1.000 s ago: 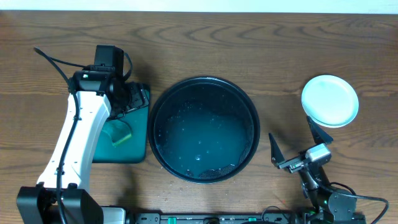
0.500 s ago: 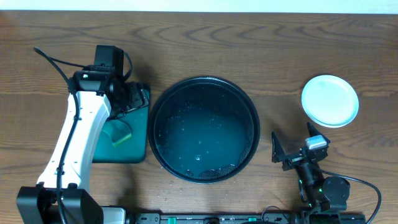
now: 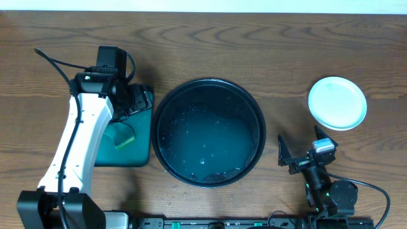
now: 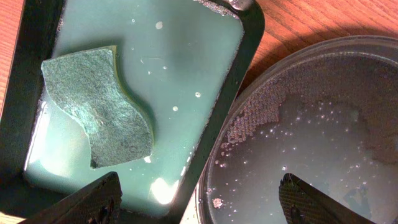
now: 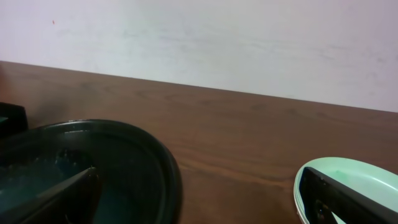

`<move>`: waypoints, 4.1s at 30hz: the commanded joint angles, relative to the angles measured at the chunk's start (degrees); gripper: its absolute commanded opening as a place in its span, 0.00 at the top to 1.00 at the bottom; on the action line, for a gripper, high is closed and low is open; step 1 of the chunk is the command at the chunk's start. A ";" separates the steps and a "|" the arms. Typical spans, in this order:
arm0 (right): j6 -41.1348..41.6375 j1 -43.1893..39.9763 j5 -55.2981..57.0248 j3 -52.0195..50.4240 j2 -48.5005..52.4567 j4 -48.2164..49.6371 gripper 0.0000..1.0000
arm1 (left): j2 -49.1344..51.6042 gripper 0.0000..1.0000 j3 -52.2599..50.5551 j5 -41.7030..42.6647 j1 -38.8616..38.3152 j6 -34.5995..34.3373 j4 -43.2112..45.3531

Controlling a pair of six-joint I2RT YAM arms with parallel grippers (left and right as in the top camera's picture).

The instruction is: Clean dirty plates on tray and stack at the side

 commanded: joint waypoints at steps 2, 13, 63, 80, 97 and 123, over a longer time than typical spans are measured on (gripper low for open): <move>0.83 -0.20 0.79 -0.11 -0.35 -0.31 0.01 | -0.15 0.18 -0.46 -0.92 -0.09 0.55 -0.09; 0.83 -0.20 0.79 -0.11 -0.35 -0.31 0.01 | -0.15 0.18 -0.46 -0.92 -0.07 0.55 -0.09; 0.81 -0.20 0.79 -0.11 -0.35 -0.31 0.01 | -47.45 0.18 -9.16 -0.24 -0.07 30.99 41.64; 0.81 -0.20 0.79 -0.11 -0.35 -0.31 0.01 | -79.38 0.18 -53.77 -0.24 0.37 29.42 80.52; 0.81 -0.20 0.79 -0.11 -0.35 -0.28 0.01 | -87.84 0.18 -72.22 -0.61 2.40 24.90 91.86; 0.83 -0.20 0.79 -0.11 -0.35 -0.31 0.01 | -87.84 0.18 -73.53 -0.94 2.40 17.20 52.54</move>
